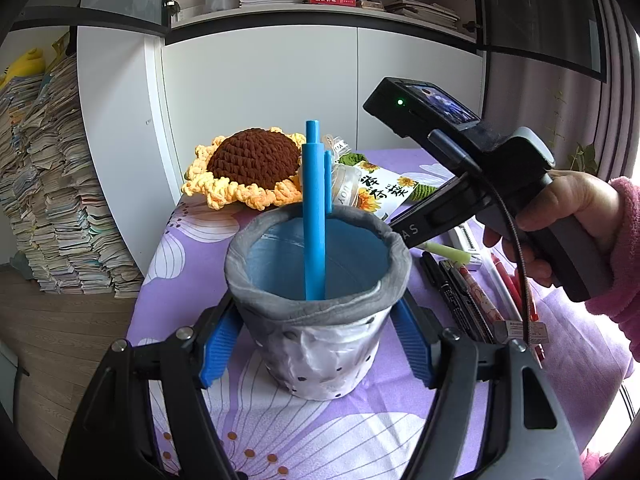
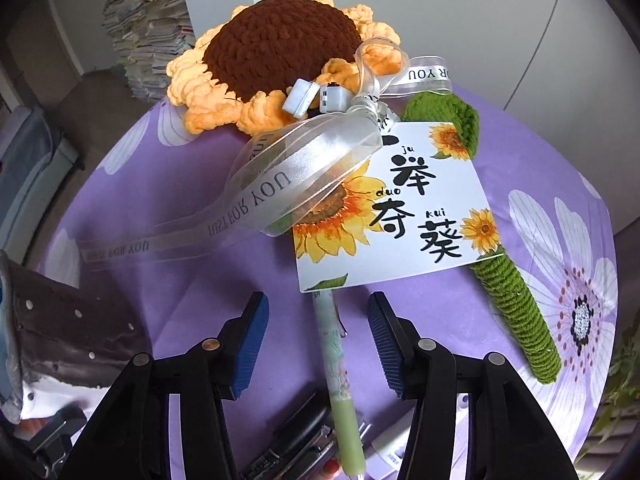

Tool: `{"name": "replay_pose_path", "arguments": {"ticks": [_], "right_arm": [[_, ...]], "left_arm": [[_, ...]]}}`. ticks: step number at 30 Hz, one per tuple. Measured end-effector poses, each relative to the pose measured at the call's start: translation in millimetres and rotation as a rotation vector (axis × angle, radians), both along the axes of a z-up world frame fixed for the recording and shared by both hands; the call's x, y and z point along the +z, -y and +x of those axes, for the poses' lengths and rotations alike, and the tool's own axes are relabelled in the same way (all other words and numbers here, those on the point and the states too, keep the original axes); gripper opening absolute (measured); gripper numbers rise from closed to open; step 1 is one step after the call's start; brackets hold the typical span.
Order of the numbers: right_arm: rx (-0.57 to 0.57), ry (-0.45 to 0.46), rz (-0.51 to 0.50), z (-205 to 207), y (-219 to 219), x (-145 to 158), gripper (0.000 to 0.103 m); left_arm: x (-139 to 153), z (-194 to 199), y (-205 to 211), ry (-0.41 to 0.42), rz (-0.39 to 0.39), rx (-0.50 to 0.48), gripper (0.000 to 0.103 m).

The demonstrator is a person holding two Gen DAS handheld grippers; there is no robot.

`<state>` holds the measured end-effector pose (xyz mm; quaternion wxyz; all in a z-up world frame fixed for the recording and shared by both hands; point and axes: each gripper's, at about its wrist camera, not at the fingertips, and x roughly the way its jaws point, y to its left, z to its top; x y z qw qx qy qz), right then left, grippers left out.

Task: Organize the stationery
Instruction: 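Grasp the green highlighter with the right gripper, then lift the green highlighter and drop it into the cup with the right gripper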

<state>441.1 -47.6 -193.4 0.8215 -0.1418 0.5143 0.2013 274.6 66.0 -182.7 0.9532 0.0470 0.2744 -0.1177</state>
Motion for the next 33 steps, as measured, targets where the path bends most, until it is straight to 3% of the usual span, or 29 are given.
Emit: {"name": "replay_pose_path", "arguments": {"ticks": [1, 3, 5, 11, 21, 23, 28, 31, 33], "right_arm": [[0.002, 0.003, 0.008, 1, -1, 0, 0.045], [0.013, 0.006, 0.005, 1, -5, 2, 0.024], [0.021, -0.006, -0.007, 1, -8, 4, 0.015], [0.046, -0.009, 0.050, -24, -3, 20, 0.015], [0.007, 0.222, 0.241, -104, 36, 119, 0.014], [0.019, 0.268, 0.272, -119, 36, 136, 0.005], [0.057, 0.377, 0.336, -143, 29, 173, 0.005], [0.096, 0.392, 0.299, -142, 16, 174, 0.005], [0.088, 0.355, 0.275, -134, 14, 162, 0.005]], "left_arm": [[0, 0, 0, 0.000, 0.000, 0.000, 0.070], [0, 0, 0, 0.000, 0.000, 0.000, 0.070], [0, 0, 0, 0.001, 0.000, 0.000, 0.070], [0, 0, 0, 0.001, 0.000, 0.000, 0.070], [0, 0, 0, 0.000, 0.000, 0.000, 0.070], [0, 0, 0, 0.000, 0.000, 0.000, 0.070], [0, 0, 0, 0.001, -0.001, 0.000, 0.070], [0, 0, 0, 0.001, -0.001, 0.000, 0.070], [0, 0, 0, 0.001, 0.000, 0.000, 0.070]]}}
